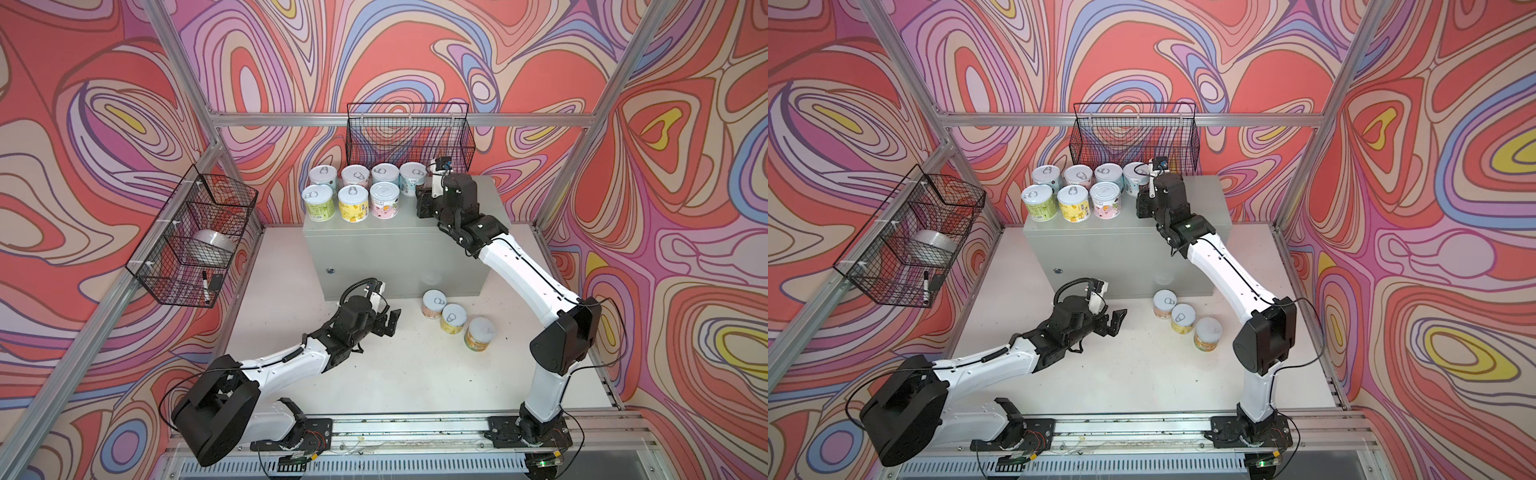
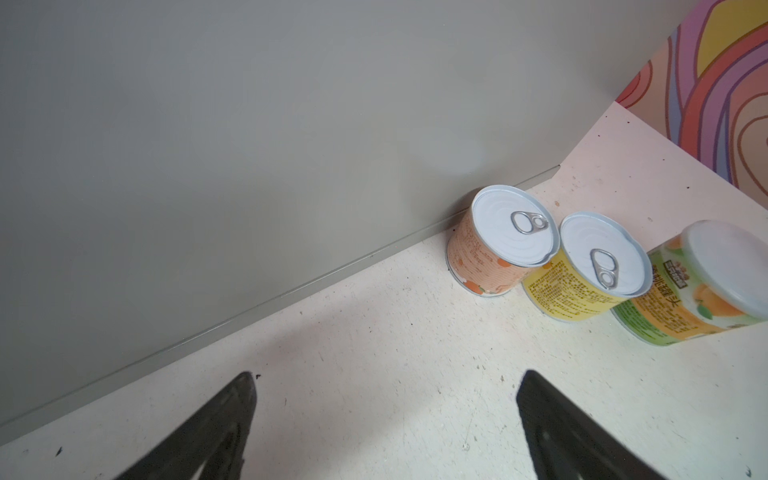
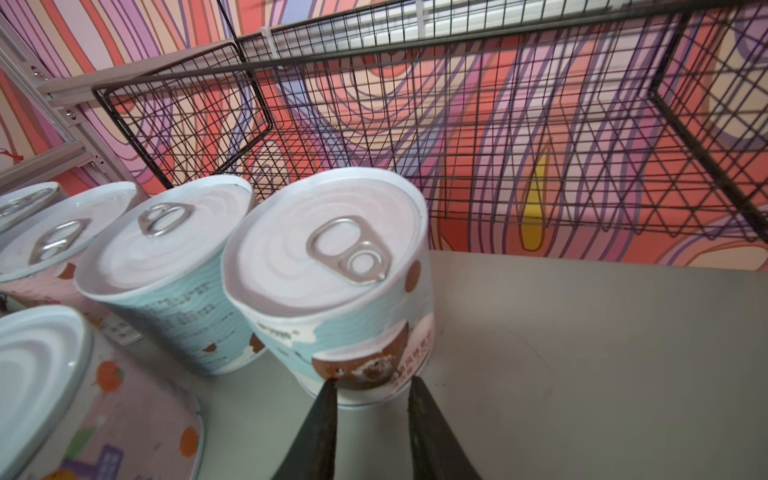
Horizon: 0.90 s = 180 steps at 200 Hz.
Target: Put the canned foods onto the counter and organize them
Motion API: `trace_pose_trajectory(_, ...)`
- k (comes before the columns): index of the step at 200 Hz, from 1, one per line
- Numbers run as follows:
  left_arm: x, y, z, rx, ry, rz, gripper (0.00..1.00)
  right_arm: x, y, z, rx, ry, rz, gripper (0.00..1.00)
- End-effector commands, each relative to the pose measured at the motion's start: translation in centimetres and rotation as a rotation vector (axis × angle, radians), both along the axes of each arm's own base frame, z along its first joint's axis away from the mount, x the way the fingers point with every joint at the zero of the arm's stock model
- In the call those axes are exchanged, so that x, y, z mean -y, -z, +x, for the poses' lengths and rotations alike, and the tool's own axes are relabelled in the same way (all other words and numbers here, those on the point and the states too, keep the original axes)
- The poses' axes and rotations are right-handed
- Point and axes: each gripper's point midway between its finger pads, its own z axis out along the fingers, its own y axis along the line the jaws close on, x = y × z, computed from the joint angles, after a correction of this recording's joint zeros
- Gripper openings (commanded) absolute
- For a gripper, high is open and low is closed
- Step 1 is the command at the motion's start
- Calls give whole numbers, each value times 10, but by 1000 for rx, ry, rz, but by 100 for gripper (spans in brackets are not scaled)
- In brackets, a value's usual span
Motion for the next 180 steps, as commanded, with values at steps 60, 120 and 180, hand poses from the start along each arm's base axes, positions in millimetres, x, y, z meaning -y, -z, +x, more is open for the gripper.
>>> trace_pose_trajectory(60, -8, -10, 4, 54, -38, -19, 100, 29, -27, -66, 43, -40, 7, 60)
trace_pose_trajectory(120, 17, -2, 3, 29, 46, -104, 100, 43, 41, -164, -50, -100, -42, 68)
trace_pose_trajectory(180, 36, 21, -4, 32, 96, -89, 100, 82, 133, -214, -265, -5, -13, 69)
